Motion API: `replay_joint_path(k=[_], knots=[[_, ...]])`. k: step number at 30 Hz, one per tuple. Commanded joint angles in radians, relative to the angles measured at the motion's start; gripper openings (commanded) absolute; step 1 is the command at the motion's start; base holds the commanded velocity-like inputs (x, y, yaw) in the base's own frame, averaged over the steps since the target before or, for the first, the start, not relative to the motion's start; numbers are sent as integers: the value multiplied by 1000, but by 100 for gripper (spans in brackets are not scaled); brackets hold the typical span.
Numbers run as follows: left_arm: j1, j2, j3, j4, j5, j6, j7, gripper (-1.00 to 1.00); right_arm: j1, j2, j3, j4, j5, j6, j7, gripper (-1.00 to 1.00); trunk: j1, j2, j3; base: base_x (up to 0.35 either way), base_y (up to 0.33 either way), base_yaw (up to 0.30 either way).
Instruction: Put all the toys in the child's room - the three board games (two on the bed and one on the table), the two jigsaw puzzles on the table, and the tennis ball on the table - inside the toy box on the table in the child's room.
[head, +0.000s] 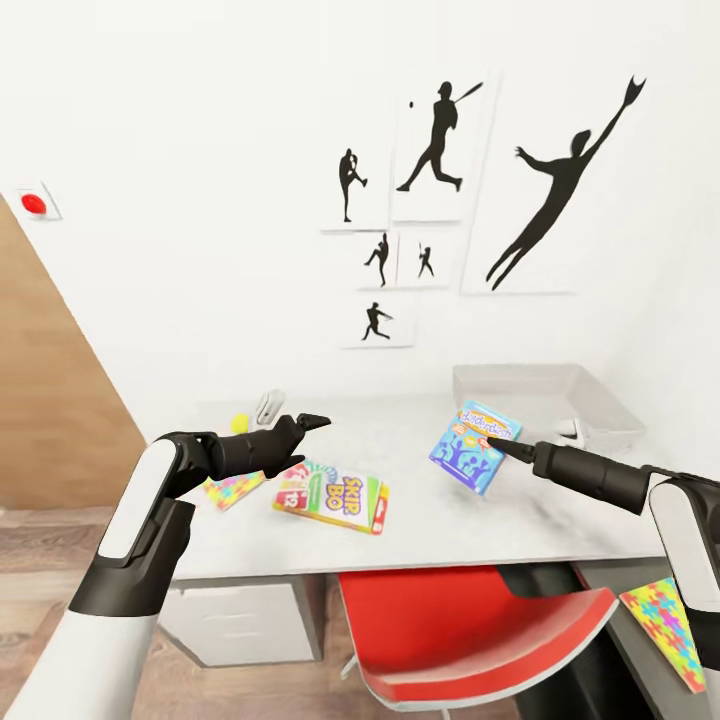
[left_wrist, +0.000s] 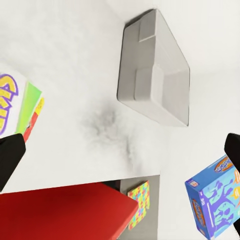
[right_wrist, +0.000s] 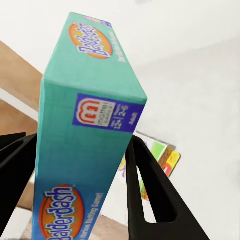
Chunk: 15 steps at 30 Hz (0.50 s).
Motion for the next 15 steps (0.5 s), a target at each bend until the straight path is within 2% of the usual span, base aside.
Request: replay_joint_path(k=[1, 6, 15], knots=[[-1, 0, -1, -1, 9, -1, 10, 100, -1, 0, -1, 0, 3, 5, 7, -100, 1, -2, -2, 193, -168, 141], [0, 1, -1, -1, 9, -1, 10, 100, -1, 0, -1, 0, 3, 5, 7, -100, 1, -2, -2, 221, -186, 81], [0, 1, -1, -1, 9, -1, 10, 100, 0, 0, 0, 0, 3, 5, 8, -100, 1, -2, -2, 207, -167, 18]])
